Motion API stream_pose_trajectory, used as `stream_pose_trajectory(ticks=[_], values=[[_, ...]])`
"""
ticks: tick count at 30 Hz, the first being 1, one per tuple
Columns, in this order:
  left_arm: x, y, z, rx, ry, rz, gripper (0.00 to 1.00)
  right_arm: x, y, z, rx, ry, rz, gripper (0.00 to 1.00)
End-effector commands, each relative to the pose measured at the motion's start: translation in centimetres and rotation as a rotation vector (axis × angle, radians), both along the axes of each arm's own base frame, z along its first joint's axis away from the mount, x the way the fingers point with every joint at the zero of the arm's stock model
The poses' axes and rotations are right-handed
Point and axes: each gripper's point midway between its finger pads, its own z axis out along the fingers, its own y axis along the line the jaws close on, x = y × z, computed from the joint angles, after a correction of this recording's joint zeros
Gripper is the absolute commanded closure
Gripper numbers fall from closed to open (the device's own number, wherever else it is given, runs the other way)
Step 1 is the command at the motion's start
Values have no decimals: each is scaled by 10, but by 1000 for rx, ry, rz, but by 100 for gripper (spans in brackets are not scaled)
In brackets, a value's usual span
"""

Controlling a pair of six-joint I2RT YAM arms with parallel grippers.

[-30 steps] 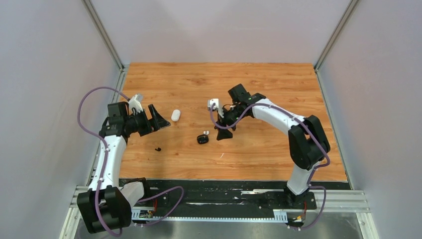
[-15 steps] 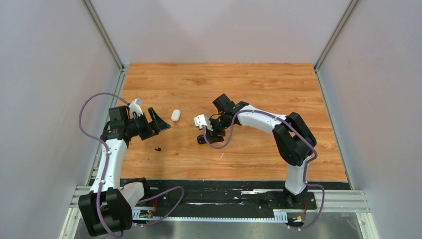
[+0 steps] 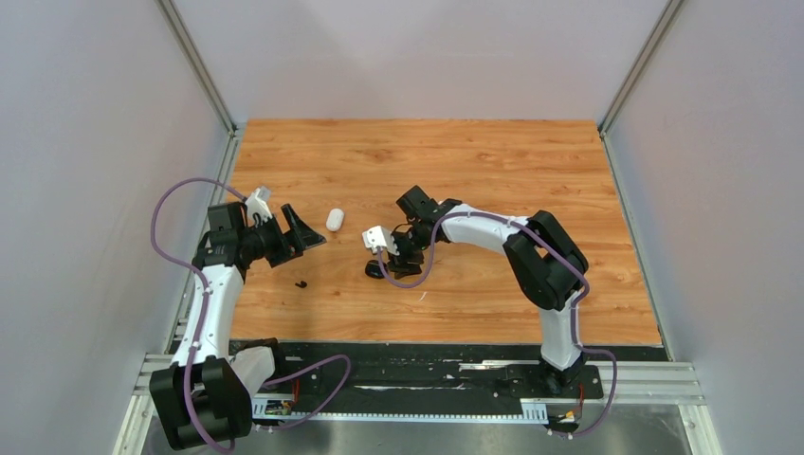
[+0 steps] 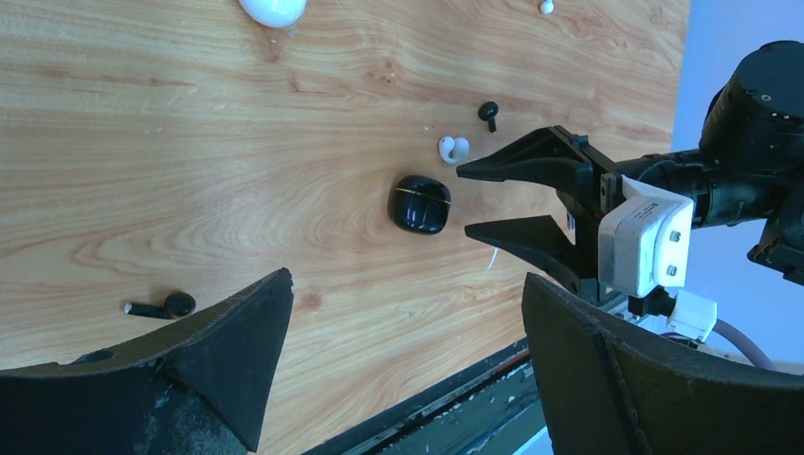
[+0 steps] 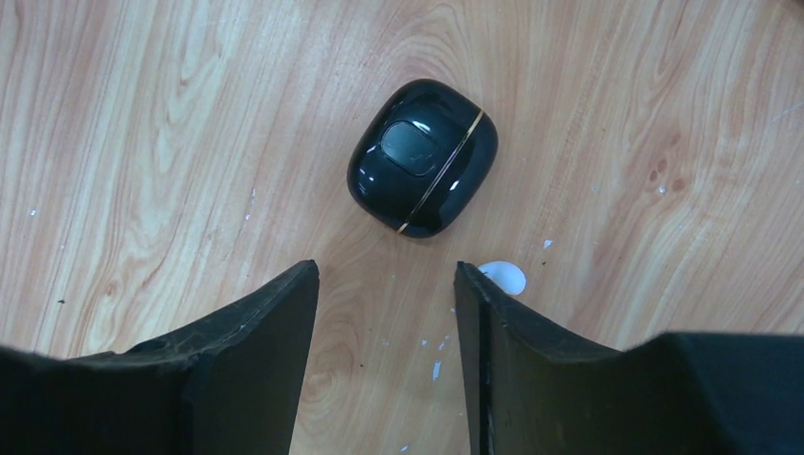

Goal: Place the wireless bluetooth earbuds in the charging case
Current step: Pick up the charging case at the center of the board.

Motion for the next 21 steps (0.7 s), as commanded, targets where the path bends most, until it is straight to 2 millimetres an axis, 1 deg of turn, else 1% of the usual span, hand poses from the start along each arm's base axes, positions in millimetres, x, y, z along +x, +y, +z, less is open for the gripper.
stream_pose_trajectory(ticks=[1,3,6,8,10,12,14,17,19,21], values=[[4,1,3,-14,-24,7,4,9,18,26,78,-46,9,43],[4,1,3,-16,-21,7,4,8,24,31,90,-17,-12,40],[4,1,2,-17,-17,7,4,7,38,38,102,62,-93,36],[4,1,1,-16,-14,10,4,9,47,44,99,119,-198,35],[4,2,1,-13,-9,13,4,17,56,53,100,145,-356,33],[4,2,0,-11,-6,15,4,19,57,57,99,143,-477,32],[4,3,-1,-10,1,20,5,14,54,56,89,101,-542,31],[4,4,-3,-8,8,28,5,4,49,42,44,86,-591,30],[4,4,-4,-9,14,31,4,6,44,36,22,92,-632,31],[5,5,-5,-10,18,33,5,7,43,34,16,86,-645,31]])
